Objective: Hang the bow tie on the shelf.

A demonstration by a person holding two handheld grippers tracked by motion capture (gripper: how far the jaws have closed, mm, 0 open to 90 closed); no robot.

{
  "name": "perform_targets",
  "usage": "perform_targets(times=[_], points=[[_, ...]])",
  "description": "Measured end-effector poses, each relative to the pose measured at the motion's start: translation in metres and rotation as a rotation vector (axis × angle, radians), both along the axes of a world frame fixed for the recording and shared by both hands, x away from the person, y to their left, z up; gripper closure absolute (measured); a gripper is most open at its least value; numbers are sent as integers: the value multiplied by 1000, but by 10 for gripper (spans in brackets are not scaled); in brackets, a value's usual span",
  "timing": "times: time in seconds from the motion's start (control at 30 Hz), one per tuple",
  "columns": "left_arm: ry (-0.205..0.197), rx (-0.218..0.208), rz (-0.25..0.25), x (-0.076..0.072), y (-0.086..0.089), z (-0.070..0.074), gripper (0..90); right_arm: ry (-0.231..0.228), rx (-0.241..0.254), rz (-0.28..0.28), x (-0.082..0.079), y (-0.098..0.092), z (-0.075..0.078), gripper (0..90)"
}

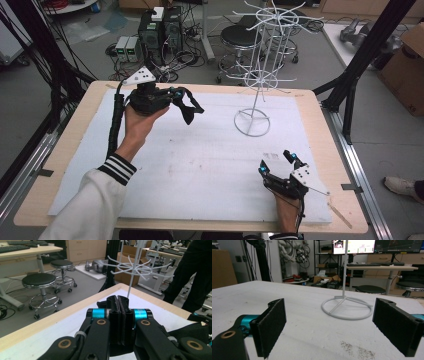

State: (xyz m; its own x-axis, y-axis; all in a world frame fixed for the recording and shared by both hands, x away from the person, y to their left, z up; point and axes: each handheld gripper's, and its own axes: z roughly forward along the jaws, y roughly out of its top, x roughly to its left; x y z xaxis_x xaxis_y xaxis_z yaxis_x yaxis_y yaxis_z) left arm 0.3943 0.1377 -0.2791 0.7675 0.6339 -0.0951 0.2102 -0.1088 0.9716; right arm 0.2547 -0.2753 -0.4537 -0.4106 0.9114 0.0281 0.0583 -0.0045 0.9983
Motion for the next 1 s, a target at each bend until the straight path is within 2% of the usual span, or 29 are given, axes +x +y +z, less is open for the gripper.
perform_targets(times=[0.57, 1.0], points=[[-16, -13, -12, -2, -26, 18, 881, -1, 3, 0, 0, 0, 0, 107], [-17, -24, -35, 4, -50, 31, 881, 0, 3, 0, 0, 0, 0, 107]])
